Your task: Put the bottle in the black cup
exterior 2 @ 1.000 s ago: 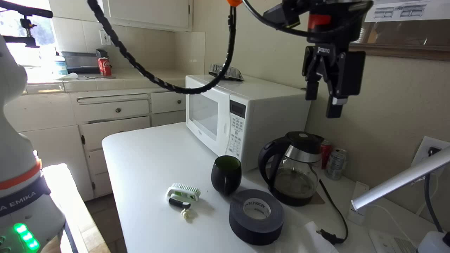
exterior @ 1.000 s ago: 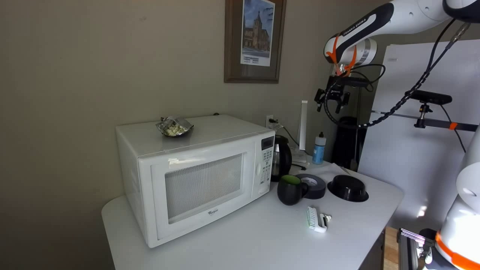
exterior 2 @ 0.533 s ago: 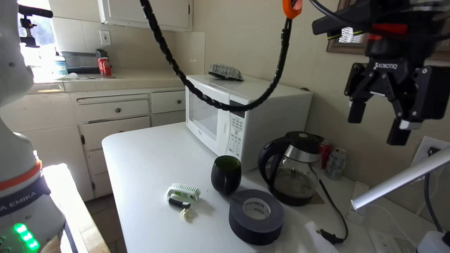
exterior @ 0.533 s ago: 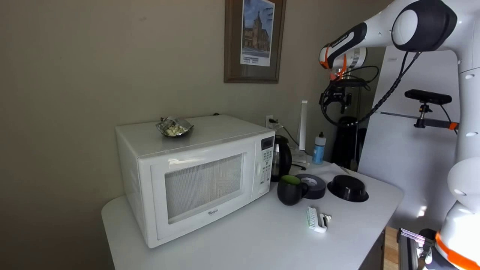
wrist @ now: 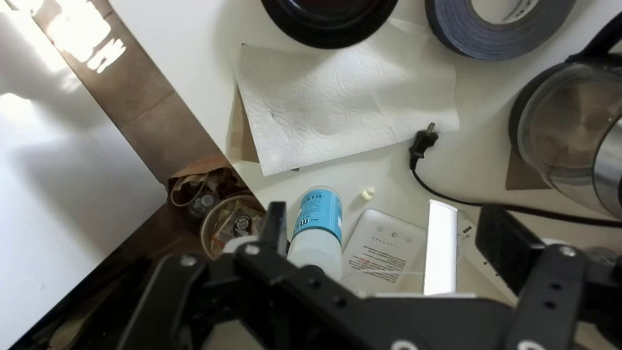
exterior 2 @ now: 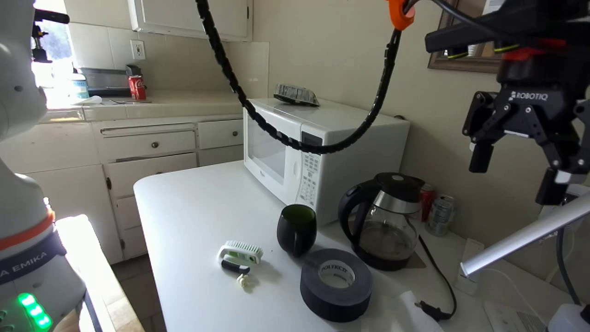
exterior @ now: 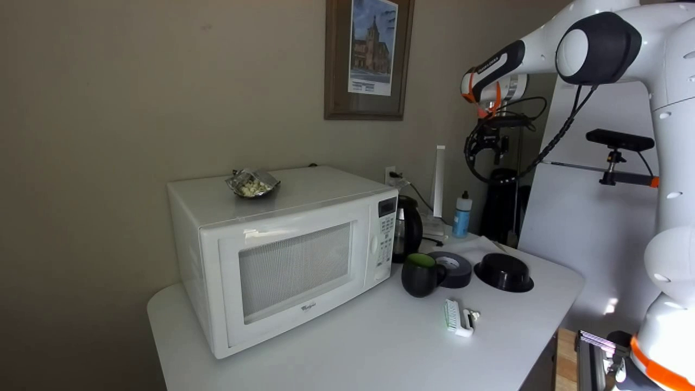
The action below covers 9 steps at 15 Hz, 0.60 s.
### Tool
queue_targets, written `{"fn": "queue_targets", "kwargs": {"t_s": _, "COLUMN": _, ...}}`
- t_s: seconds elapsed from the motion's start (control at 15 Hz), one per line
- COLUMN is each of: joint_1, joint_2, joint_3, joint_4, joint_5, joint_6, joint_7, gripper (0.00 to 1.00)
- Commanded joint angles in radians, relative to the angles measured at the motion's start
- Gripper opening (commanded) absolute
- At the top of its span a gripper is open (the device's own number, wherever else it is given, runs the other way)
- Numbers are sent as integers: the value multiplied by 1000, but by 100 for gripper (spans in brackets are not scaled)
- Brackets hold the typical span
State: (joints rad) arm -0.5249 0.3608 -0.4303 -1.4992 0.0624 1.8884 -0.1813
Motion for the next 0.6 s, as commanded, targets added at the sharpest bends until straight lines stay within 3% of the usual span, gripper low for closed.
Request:
{"fn": "queue_targets", "kwargs": {"t_s": 0.0, "joint_1": -115, "joint_2": 126, "joint_3": 37, "joint_4": 144, "joint_5": 1, "joint_6": -68, "joint_7": -247, "gripper": 100}}
{"fn": "queue_targets", "kwargs": {"t_s": 0.2, "joint_1": -220, "joint_2": 224, "joint_3": 91, "joint_4": 267, "joint_5": -1, "joint_6": -107, "joint_7": -439, "gripper": 100}}
{"fn": "queue_targets", "kwargs": {"t_s": 0.4, "joint_1": -282, "joint_2": 287, "joint_3": 143, "joint_4": 357, "joint_5": 0, "joint_6": -113, "joint_7": -455, "gripper": 100}}
{"fn": "queue_targets", "kwargs": {"t_s": 0.47, "joint_1": -242, "joint_2": 224, "joint_3": 102, "joint_4": 252, "joint_5": 0, "joint_6": -66, "joint_7": -440, "gripper": 100}}
{"fn": "queue_targets", "kwargs": {"t_s": 0.53, "joint_1": -257, "joint_2": 244, "joint_3": 116, "joint_4": 279, "joint_5": 0, "joint_6": -68, "joint_7": -443, "gripper": 100}}
